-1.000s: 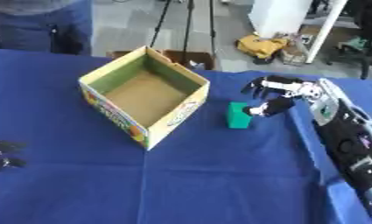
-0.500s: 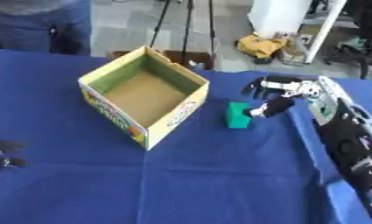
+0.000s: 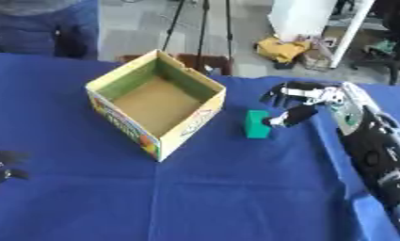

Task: Pick up objects on the table and place them in the box.

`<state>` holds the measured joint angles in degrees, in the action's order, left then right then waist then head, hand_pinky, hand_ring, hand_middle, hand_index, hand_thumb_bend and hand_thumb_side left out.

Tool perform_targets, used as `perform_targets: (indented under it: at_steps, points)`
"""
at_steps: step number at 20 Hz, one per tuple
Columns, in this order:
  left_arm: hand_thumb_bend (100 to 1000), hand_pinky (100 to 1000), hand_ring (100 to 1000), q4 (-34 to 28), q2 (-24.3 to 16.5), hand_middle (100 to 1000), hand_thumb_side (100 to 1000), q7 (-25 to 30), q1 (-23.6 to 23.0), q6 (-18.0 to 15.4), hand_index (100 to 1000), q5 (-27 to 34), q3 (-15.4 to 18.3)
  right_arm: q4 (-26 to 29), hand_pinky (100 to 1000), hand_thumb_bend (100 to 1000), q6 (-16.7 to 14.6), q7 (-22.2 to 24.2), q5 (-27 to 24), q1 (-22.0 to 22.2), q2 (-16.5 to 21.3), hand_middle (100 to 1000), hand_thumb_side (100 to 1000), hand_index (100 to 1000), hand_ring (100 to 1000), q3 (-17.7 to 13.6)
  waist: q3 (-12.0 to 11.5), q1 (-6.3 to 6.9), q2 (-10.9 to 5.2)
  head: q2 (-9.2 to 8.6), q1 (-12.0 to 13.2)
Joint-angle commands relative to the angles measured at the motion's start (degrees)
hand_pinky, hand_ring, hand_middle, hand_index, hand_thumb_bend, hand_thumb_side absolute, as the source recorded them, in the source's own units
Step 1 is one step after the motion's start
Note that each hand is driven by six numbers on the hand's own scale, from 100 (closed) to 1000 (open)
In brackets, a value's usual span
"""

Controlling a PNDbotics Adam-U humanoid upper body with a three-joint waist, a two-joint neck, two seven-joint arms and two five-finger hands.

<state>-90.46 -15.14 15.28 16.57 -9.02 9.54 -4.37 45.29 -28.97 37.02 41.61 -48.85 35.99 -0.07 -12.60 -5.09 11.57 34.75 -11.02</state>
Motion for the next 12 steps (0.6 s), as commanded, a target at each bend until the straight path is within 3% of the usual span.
perform_targets:
  at_steps: [1,12]
  points:
    - [402,611,791,-0.8,-0.7,580,1000,0.0,0.7,-0.1,622,0.1,0.3,0.7,725,343,-3.1,2.9,1.2,-0.7,0.9,846,554,897,792,0.0,-0.1,0.29,-0.88,0.11,0.1]
    - [401,612,791,-0.8,-0.7,578,1000,0.0,0.8,-0.1,622,0.0,0.3,0.0,725,330,-3.3,2.6,2.8,-0.5,-0.2,844,570,896,791,0.2,-0.3,0.40,-0.61,0.05,0.1]
